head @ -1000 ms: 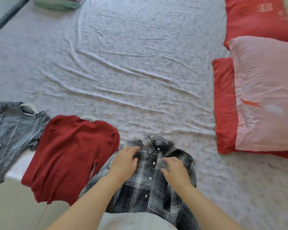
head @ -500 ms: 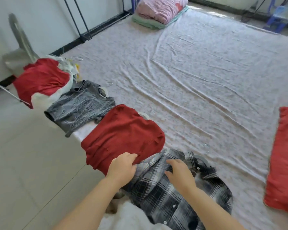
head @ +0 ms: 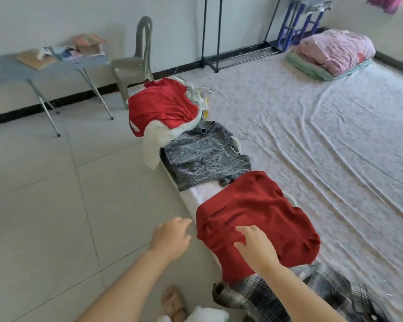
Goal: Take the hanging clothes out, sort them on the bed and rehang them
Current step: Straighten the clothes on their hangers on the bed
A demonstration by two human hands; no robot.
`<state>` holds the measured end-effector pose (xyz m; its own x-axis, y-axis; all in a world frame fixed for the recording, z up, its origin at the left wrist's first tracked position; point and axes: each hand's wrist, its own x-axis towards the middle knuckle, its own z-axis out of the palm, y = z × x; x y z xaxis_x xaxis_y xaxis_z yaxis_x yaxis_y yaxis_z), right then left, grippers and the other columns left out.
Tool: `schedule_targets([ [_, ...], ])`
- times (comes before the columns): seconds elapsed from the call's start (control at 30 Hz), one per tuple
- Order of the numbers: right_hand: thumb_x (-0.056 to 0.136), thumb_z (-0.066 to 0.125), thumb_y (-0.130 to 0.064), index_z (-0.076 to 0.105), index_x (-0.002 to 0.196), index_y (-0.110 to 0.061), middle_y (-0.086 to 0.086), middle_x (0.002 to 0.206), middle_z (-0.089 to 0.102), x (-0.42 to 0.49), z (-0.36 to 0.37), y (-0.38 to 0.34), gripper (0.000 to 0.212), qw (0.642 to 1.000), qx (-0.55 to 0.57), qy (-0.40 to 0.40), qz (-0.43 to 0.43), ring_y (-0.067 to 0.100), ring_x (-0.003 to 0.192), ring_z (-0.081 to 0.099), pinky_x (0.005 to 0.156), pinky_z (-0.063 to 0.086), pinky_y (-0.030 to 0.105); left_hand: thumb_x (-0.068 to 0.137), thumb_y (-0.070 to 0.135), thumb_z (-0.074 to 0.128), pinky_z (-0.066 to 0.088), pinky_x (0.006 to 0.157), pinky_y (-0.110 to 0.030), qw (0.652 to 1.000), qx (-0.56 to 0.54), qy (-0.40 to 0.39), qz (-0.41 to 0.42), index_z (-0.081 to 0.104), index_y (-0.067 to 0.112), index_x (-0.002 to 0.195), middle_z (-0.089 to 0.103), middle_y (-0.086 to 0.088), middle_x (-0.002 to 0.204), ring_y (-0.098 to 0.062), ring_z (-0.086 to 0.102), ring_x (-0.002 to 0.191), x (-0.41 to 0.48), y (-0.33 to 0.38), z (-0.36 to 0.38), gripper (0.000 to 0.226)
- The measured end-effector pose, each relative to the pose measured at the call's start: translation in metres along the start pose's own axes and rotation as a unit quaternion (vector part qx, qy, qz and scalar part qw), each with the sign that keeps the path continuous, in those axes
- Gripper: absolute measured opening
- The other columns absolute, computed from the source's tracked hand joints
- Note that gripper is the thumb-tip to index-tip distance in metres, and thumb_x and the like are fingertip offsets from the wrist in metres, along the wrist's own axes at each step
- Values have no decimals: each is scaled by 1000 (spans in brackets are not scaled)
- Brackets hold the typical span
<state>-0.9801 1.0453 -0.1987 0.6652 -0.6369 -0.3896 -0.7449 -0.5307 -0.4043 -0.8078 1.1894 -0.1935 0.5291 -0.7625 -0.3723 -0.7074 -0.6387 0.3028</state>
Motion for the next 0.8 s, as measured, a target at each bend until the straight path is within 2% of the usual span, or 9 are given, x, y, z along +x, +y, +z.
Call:
schedule_targets([
  [0.2,88,56,-27,50,129,-26,0,123,53,53,17,-101,42,996,-56,-36,-59,21,117,48,95,42,32,92,31,46,40,93,-32,997,-36,21,-71,39,26,137,46,0,136,-21,47,121,4,-101,-37,46],
  [0.43,88,51,-21,49,129,-22,3,124,52,127,26,-182,41,987,-94,-71,-110,23,112,51,85,43,30,91,32,48,39,94,-31,990,-66,26,-123,40,26,136,46,1,135,-20,46,122,35,-174,-64,46],
  [0.5,87,51,-20,49,131,-21,3,126,51,155,29,-203,43,986,-88,-83,-117,22,115,49,89,44,31,92,31,47,38,95,-31,990,-63,24,-127,39,26,137,45,2,136,-19,46,122,52,-195,-74,46],
  [0.63,87,51,-20,50,126,-18,5,122,50,224,28,-246,39,983,-90,-105,-122,26,112,49,90,46,40,93,31,46,38,96,-31,989,-46,34,-135,37,25,138,44,2,138,-19,46,122,107,-237,-109,47],
  [0.8,91,50,-22,46,132,-23,3,125,49,307,7,-293,41,982,-78,-110,-129,24,113,49,91,46,39,93,31,46,39,95,-32,986,-51,45,-152,37,26,138,44,2,138,-19,46,122,180,-272,-172,47],
])
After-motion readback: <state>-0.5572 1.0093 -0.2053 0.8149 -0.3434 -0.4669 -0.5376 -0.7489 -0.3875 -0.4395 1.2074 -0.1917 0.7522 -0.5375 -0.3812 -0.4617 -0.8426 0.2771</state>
